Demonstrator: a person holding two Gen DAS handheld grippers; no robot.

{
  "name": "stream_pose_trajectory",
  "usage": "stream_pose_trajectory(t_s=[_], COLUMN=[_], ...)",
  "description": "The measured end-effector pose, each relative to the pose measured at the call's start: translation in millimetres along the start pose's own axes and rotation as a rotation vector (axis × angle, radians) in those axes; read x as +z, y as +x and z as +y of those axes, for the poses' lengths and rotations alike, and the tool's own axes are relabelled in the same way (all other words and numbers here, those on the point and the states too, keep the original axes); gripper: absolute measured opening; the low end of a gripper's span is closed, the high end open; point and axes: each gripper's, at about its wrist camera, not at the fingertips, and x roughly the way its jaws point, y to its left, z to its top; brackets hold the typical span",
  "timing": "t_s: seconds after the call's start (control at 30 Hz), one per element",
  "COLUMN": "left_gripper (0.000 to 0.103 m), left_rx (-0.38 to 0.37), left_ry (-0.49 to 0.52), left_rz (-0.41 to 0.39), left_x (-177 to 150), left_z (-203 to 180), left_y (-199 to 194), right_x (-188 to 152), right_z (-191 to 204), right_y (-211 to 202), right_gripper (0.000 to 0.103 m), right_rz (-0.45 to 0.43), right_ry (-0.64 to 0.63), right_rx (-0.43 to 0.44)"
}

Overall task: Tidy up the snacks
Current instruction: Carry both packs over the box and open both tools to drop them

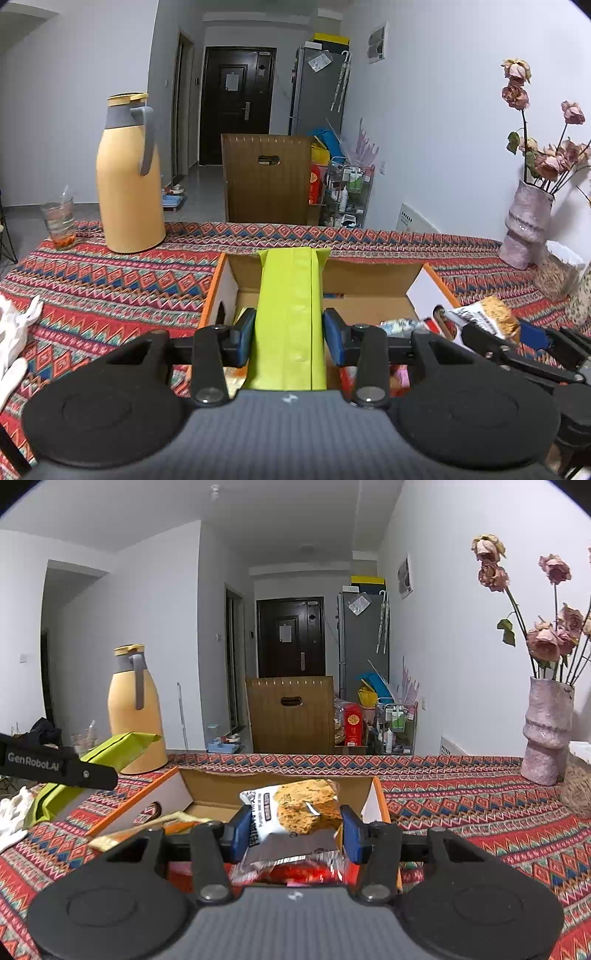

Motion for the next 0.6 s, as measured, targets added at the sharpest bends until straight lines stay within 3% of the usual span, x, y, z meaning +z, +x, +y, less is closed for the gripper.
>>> stream_pose_trajectory(t_s=[0.3, 0.6], left_gripper=[0.04, 0.04], left_rx=[0.013, 0.051], left_ry=[0.003, 0.006], left_rz=[0.033, 0.061], left_x=[13.7, -3.2], left_z=[-19.9, -21.2], left_y=[53.3, 95.4], right_x=[6.5, -9.6], right_z=[-6.8, -18.7], right_y=[54.0, 74.7], right_gripper=[0.048, 0.048], right_rz=[0.034, 0.056], right_ry=[0.045, 0.085], right_rx=[-0.034, -0.038])
